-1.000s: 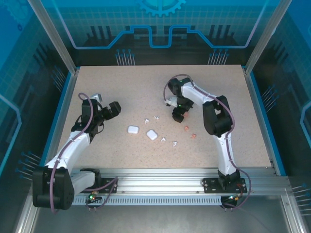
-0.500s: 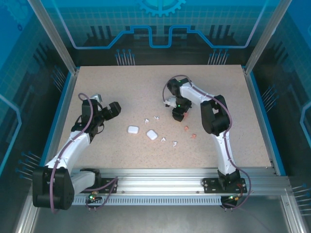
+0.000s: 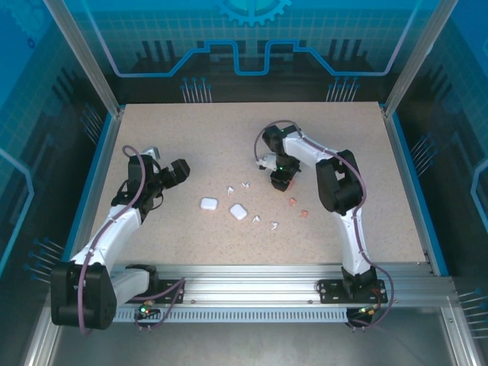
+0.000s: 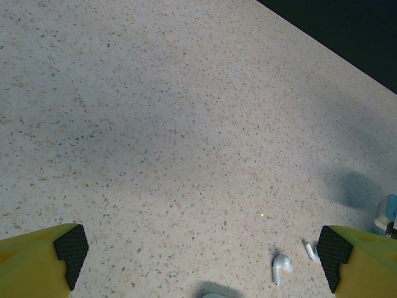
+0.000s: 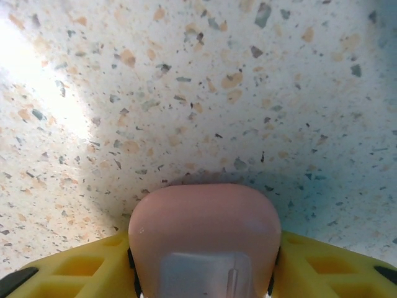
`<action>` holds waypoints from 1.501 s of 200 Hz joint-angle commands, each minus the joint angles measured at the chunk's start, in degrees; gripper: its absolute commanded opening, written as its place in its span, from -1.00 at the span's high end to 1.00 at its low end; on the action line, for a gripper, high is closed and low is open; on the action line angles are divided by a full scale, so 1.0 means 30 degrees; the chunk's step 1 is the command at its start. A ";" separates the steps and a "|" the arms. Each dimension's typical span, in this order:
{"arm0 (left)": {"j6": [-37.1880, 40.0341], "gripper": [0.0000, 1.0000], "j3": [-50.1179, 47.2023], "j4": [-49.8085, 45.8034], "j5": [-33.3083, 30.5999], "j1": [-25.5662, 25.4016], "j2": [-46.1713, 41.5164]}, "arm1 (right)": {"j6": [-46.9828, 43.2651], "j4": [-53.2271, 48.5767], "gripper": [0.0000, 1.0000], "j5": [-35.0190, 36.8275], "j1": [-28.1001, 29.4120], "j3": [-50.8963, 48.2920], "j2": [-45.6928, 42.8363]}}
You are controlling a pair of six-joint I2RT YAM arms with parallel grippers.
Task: Insert the wireless bluetooth earbuds into the charging case
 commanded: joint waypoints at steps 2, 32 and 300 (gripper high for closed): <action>-0.0187 -0.97 0.0674 -0.0305 0.0703 0.0114 -0.0110 | -0.0352 0.0964 0.00 0.0302 -0.0002 -0.1238 -0.0334; -0.0580 -0.98 0.0667 0.0242 0.1445 0.0125 -0.0322 | -0.0484 0.1783 0.04 0.0114 -0.0069 -0.1865 -0.1712; -0.4597 -0.61 0.7258 0.5134 1.2002 -0.8638 0.5128 | -0.0763 0.8661 0.04 -0.4152 0.4096 -0.9028 -1.7784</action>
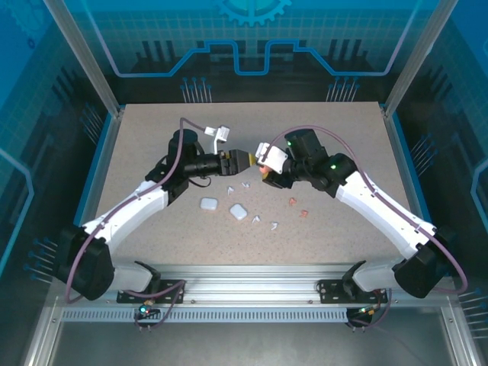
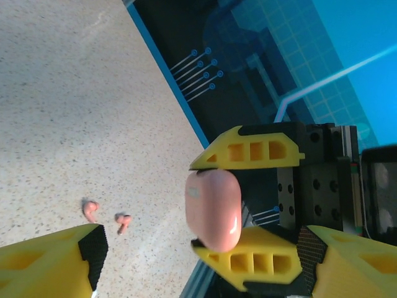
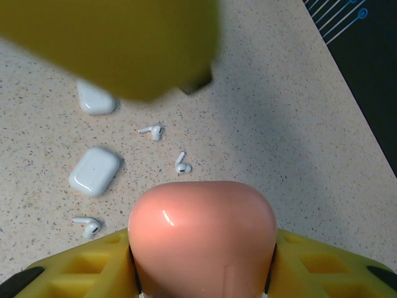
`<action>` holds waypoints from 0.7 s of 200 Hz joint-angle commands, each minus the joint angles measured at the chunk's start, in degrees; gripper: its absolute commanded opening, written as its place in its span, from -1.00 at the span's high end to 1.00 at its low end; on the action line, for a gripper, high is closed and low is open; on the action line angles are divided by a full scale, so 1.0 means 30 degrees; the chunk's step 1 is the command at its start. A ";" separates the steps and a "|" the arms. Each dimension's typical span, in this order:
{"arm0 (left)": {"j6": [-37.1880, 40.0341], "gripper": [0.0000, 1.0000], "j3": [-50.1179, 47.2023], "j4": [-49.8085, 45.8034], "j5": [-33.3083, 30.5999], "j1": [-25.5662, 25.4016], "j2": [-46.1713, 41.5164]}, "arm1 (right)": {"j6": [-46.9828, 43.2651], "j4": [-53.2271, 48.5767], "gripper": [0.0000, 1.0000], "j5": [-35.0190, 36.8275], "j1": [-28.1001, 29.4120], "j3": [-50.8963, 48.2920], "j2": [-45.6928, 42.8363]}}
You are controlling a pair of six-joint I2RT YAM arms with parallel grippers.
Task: Insert the wireless bluetooth earbuds into the charging case
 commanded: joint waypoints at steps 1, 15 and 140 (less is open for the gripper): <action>-0.0422 -0.61 0.0947 0.0648 0.0405 -0.0527 0.0592 | -0.0041 0.0035 0.04 -0.0027 0.0382 0.0633 -0.0197; -0.0393 -0.54 0.1068 0.0650 0.0406 -0.0733 0.0935 | 0.0054 0.0028 0.04 -0.0165 0.0428 0.0713 -0.0182; 0.0824 0.15 0.2563 -0.0966 0.0524 -0.1966 0.2520 | 0.0153 -0.0143 0.03 0.0182 0.0479 0.1530 0.0603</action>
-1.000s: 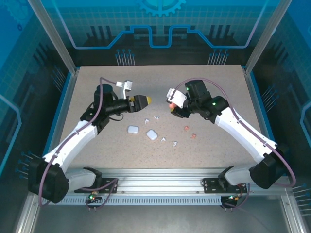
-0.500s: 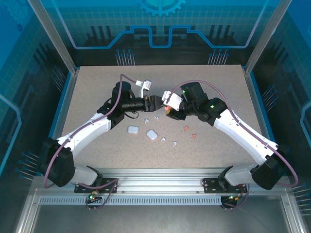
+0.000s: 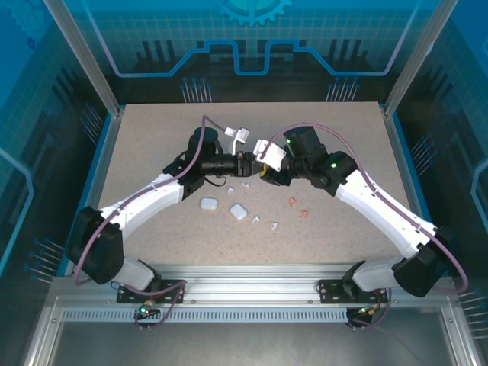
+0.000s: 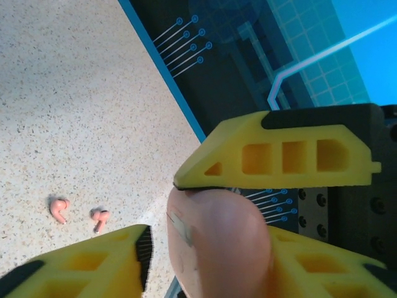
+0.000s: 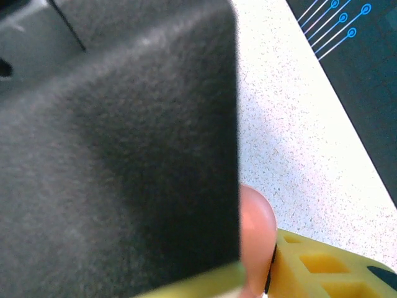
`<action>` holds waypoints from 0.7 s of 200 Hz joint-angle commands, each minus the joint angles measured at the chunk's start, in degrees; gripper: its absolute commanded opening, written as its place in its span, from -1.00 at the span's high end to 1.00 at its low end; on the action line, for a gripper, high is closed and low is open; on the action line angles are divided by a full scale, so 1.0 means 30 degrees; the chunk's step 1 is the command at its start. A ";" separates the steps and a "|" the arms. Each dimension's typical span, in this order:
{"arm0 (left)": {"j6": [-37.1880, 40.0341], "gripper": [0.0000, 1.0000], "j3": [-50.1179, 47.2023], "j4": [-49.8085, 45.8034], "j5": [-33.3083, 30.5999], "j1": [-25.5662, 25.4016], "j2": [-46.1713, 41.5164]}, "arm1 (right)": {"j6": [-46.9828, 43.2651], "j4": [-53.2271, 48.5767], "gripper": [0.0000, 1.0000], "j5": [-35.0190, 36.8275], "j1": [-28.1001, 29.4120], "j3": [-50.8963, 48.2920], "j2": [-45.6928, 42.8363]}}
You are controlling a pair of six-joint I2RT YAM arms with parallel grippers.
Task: Insert the wireless bluetooth earbuds into the charging case
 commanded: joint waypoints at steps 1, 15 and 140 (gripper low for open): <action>0.0656 0.16 0.0822 -0.0782 0.0509 -0.0196 0.0170 | 0.0144 -0.0101 0.03 0.0151 0.0279 0.0781 0.0402; 0.0793 0.29 0.0888 -0.0944 0.0518 -0.0240 0.0166 | 0.0113 -0.0285 0.03 0.0292 0.0283 0.0878 0.0543; 0.3446 0.83 0.0031 -0.0533 -0.2113 0.0145 -0.1861 | 0.1402 -0.0860 -1.00 -0.4593 -0.1184 -0.0716 -0.2499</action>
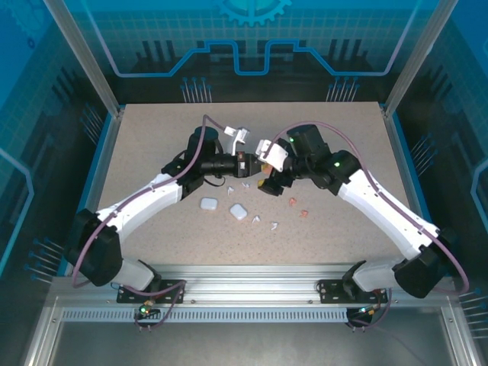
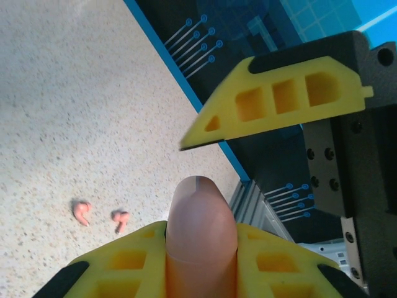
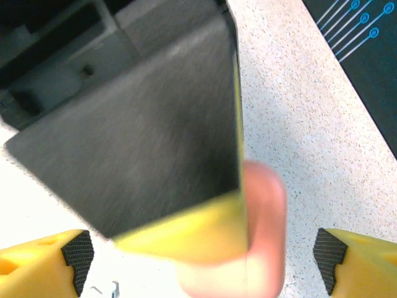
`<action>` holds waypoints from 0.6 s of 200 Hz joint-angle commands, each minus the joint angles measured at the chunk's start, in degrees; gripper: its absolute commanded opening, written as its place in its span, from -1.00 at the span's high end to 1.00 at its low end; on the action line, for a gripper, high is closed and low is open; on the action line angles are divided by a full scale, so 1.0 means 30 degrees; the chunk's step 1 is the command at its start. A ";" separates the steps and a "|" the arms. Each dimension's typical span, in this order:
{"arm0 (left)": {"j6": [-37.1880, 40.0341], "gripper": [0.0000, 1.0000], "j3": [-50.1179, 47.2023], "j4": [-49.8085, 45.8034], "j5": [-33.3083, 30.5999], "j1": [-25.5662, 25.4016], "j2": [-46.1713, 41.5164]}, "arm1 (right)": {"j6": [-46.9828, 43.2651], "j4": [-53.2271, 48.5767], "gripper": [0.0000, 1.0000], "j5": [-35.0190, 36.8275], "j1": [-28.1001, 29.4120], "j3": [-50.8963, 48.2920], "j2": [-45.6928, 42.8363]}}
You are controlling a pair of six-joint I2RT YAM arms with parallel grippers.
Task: Insert the wireless bluetooth earbuds into the charging case
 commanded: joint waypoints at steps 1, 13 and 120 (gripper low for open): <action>0.1399 0.84 -0.0253 0.0805 -0.1064 0.0248 -0.1296 | 0.0805 -0.0090 -1.00 -0.2708 -0.0648 -0.0765 -0.1901; 0.1675 0.86 -0.0611 0.1480 -0.1170 0.0529 -0.1633 | 0.1207 0.0286 -1.00 -0.3680 -0.1028 -0.1330 -0.2726; 0.7338 1.00 -0.5755 1.3888 0.1887 0.0832 -0.3183 | 0.0686 -0.0202 -0.69 -1.1809 -0.4152 -0.0489 -0.2718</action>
